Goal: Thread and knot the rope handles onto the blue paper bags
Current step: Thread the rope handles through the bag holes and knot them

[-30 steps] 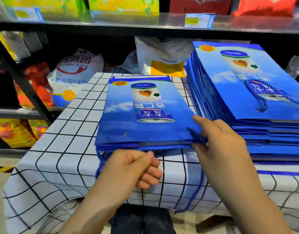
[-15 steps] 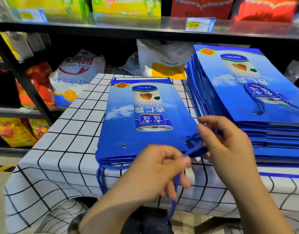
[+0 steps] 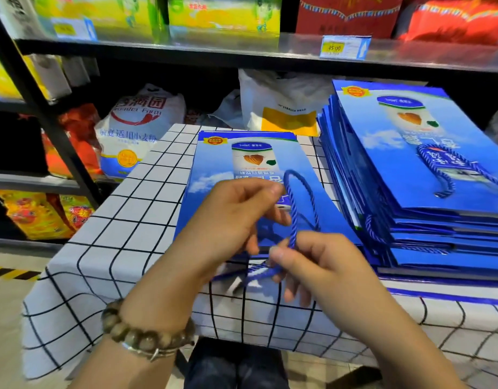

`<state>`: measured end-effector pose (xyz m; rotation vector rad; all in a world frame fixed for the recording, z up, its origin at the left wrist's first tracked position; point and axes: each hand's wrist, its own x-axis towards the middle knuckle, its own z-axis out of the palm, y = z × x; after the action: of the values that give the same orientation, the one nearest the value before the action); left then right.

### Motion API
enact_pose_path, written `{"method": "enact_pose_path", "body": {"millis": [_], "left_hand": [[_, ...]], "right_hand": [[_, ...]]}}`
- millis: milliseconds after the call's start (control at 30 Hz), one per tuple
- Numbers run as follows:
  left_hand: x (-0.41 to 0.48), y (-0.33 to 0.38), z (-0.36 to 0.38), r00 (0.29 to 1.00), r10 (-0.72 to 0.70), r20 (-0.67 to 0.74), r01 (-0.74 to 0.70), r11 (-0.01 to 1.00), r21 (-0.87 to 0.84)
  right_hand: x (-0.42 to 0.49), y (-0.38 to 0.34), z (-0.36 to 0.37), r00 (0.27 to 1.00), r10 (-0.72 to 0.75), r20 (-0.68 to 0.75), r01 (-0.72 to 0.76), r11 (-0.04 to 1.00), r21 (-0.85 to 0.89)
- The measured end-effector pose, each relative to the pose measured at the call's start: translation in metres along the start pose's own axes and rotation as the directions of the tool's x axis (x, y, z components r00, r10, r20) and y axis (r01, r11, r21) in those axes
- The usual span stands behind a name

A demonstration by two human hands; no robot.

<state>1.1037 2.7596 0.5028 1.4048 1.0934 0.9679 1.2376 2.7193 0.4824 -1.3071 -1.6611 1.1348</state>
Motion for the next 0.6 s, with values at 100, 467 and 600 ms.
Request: {"method": "enact_pose_path", "body": {"millis": [100,467,600], "left_hand": [[-0.012,-0.003,-0.016,0.998,-0.03,0.051,0.025,0.994,0.104],[-0.009,-0.01,-0.034,0.99,-0.101,-0.093,0.117,0.977,0.179],[0.002,-0.015,-0.043,0.981,-0.026,-0.193,0.072,0.97,0.233]], "right_hand": [[0.016,-0.012,-0.007,0.996,0.015,-0.09,0.004,0.978,0.208],[0.058,-0.012,0.004,0.985,0.044,-0.167,0.003,0.964,0.268],[0.049,0.003,-0.002,0.991,-0.129,-0.028,0.116,0.952,-0.282]]}}
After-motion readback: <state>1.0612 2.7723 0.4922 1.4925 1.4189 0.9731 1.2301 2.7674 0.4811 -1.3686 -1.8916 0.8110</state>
